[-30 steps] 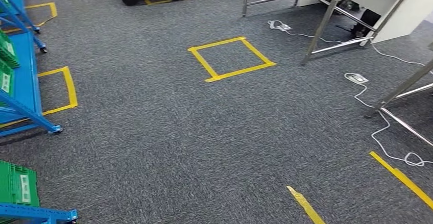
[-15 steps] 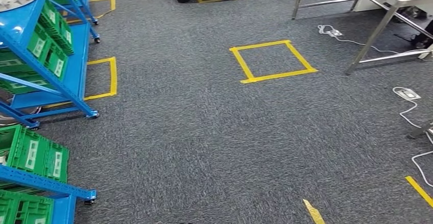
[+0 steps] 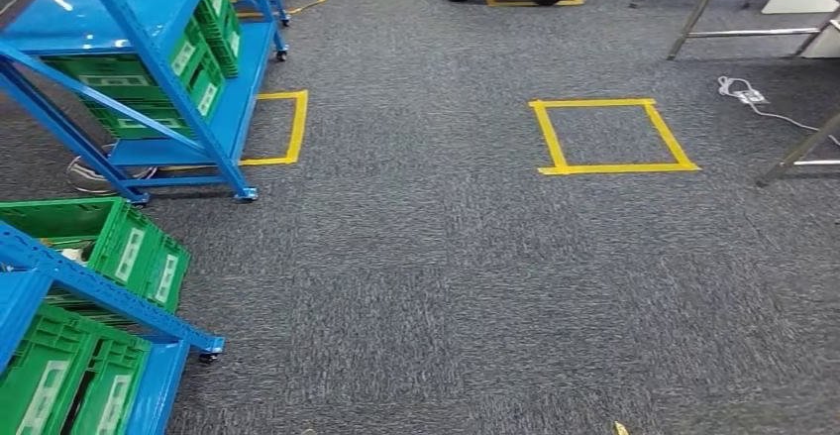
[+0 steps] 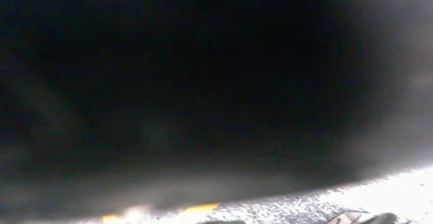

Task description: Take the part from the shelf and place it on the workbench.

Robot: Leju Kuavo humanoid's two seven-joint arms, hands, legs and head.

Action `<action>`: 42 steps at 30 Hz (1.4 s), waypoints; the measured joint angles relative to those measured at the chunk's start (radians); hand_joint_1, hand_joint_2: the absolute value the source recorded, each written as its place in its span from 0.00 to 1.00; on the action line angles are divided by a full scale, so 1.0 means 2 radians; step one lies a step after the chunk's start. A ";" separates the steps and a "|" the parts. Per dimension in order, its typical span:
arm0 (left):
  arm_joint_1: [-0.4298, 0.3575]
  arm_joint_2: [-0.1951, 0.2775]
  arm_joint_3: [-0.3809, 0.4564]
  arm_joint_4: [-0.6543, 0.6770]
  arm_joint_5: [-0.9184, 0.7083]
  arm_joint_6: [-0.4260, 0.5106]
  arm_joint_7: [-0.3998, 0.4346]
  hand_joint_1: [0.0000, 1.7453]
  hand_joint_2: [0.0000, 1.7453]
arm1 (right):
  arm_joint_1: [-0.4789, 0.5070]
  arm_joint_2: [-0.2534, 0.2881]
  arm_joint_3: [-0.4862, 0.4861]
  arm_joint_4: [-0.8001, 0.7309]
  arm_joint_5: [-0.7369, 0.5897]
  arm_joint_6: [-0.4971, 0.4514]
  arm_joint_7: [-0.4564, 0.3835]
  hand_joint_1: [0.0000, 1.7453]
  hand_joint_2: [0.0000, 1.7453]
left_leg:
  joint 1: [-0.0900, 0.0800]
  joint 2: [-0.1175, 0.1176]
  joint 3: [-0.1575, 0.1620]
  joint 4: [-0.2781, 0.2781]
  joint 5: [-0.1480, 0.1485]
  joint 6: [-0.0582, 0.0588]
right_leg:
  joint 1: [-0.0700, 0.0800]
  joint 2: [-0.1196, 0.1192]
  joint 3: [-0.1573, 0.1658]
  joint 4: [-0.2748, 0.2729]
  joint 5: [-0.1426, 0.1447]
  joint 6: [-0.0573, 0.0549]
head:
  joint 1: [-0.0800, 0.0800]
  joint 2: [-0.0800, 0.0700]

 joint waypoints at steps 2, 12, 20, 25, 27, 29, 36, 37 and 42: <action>0.001 0.000 0.000 0.000 0.000 -0.001 0.000 0.00 0.00 | 0.000 0.000 0.001 0.000 0.001 0.000 0.001 0.00 0.00 | 0.001 -0.015 0.001 0.001 -0.001 -0.001 | -0.002 0.002 -0.002 -0.011 0.022 0.002 | 0.000 0.000; 0.002 0.001 0.000 0.000 -0.001 -0.002 0.000 0.00 0.00 | -0.001 -0.001 0.004 0.003 0.003 -0.002 0.002 0.00 0.00 | 0.004 -0.022 -0.024 0.048 -0.025 -0.026 | -0.008 0.014 0.055 -0.131 0.073 -0.015 | -0.004 0.000; 0.002 0.001 0.000 0.000 -0.001 -0.002 0.000 0.00 0.00 | 0.000 -0.001 0.006 0.003 0.003 -0.002 0.002 0.00 0.00 | 0.001 0.036 -0.024 0.053 -0.008 -0.021 | 0.000 -0.043 0.065 -0.131 0.061 -0.018 | -0.007 0.000; 0.002 0.002 0.001 0.000 -0.001 -0.002 0.000 0.00 0.00 | -0.004 -0.001 0.007 0.004 0.004 -0.002 0.002 0.00 0.00 | -0.004 0.038 -0.003 0.010 -0.006 -0.011 | 0.003 -0.065 0.075 -0.134 0.051 -0.007 | -0.005 0.000; 0.003 0.001 0.001 0.000 -0.001 -0.002 0.000 0.00 0.00 | -0.005 -0.001 0.008 0.004 0.004 -0.003 0.001 0.00 0.00 | -0.001 0.026 0.000 0.003 -0.003 -0.006 | 0.001 -0.039 0.066 -0.110 0.035 -0.003 | -0.003 0.000; 0.002 0.000 0.001 0.000 -0.001 -0.002 0.000 0.00 0.00 | -0.004 -0.001 0.008 0.005 0.004 -0.003 0.001 0.00 0.00 | 0.001 0.013 0.001 0.002 -0.002 -0.004 | -0.001 -0.008 0.032 -0.046 0.006 -0.001 | 0.000 0.000; 0.002 -0.001 0.002 0.000 -0.001 -0.003 0.000 0.00 0.00 | 0.000 -0.002 0.009 0.005 0.005 -0.003 0.001 0.00 0.00 | 0.003 -0.038 0.010 0.005 -0.009 -0.012 | -0.007 0.028 0.028 -0.101 0.077 0.002 | 0.001 0.000; 0.002 -0.001 0.002 0.000 -0.001 -0.003 0.000 0.00 0.00 | -0.001 -0.002 0.010 0.005 0.005 -0.003 0.000 0.00 0.00 | 0.003 -0.044 0.009 0.006 -0.010 -0.014 | -0.007 0.036 0.035 -0.117 0.080 0.001 | 0.001 0.000; 0.006 0.001 0.003 0.000 0.000 -0.003 -0.001 0.00 0.00 | -0.001 -0.002 0.010 0.006 0.006 -0.004 0.000 0.00 0.00 | 0.005 -0.033 -0.006 0.030 -0.025 -0.026 | -0.006 0.017 0.044 -0.128 0.079 -0.016 | -0.002 0.000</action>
